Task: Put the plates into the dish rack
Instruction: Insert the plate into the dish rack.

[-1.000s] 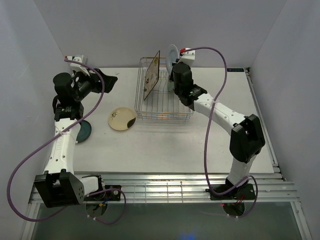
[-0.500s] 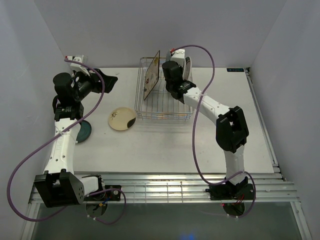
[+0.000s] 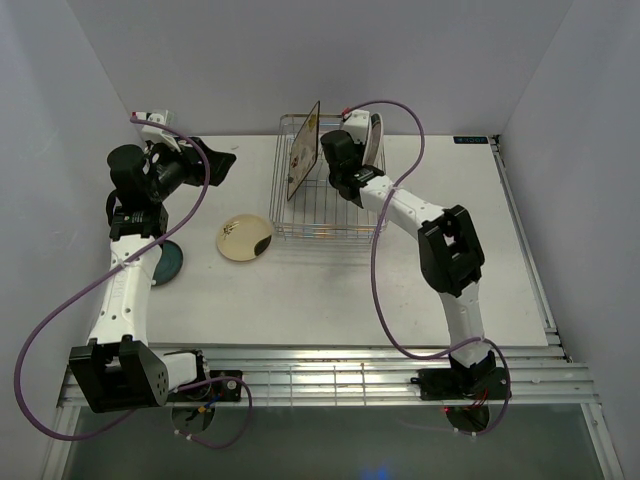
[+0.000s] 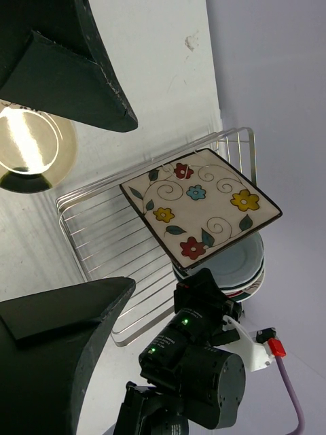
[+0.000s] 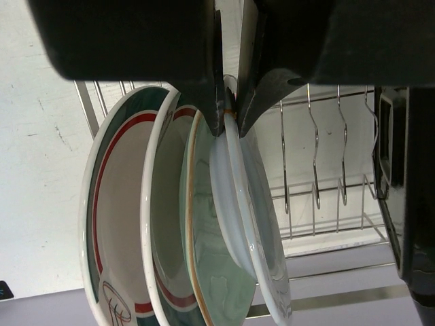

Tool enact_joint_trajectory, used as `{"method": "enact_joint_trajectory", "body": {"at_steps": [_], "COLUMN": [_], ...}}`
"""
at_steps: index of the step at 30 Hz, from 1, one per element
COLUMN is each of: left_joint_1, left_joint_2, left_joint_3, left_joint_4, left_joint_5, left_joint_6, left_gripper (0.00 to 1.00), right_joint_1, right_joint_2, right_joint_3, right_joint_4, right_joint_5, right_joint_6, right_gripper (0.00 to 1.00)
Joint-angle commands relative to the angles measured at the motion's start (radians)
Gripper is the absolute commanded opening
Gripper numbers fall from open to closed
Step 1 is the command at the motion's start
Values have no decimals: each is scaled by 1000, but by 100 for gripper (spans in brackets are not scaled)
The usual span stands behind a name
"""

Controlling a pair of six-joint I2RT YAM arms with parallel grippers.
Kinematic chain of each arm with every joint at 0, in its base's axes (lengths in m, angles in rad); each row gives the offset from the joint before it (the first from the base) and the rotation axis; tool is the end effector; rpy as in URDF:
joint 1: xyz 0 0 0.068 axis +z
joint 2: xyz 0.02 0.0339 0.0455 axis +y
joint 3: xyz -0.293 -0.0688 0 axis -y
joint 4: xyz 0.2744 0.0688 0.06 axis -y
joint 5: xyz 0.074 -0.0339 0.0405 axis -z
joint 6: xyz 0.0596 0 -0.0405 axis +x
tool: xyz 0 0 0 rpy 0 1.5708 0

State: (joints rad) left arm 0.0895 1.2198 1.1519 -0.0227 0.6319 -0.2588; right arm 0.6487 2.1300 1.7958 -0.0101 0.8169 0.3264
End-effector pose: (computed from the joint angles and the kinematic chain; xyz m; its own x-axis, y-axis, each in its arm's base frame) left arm 0.3206 -0.0066 0.4188 -0.2186 -0.2269 -0.9491 0.4736 0.8257 -0.3065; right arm 0.4744 0.3051 0.2898 -0.2120 0.1147 -0.9705 0.2125 0.9747 0.0687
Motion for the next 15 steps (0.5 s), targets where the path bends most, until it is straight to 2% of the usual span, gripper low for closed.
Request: {"method": "enact_joint_trajectory", "body": {"at_steps": [1, 15], "left_joint_1": [-5, -5], "left_joint_2": [-11, -11], "left_joint_3": [-6, -9], "left_joint_4": [7, 7], "left_joint_5": [14, 15], "left_joint_6": [10, 12], "left_gripper": [98, 98], "right_joint_1": [-6, -12], "right_joint_2": [-5, 88], "right_joint_3": [74, 158], "right_joint_4": [81, 68], "right_joint_5": [54, 21], "right_joint_6": [45, 65], "right_gripper": [8, 8]}}
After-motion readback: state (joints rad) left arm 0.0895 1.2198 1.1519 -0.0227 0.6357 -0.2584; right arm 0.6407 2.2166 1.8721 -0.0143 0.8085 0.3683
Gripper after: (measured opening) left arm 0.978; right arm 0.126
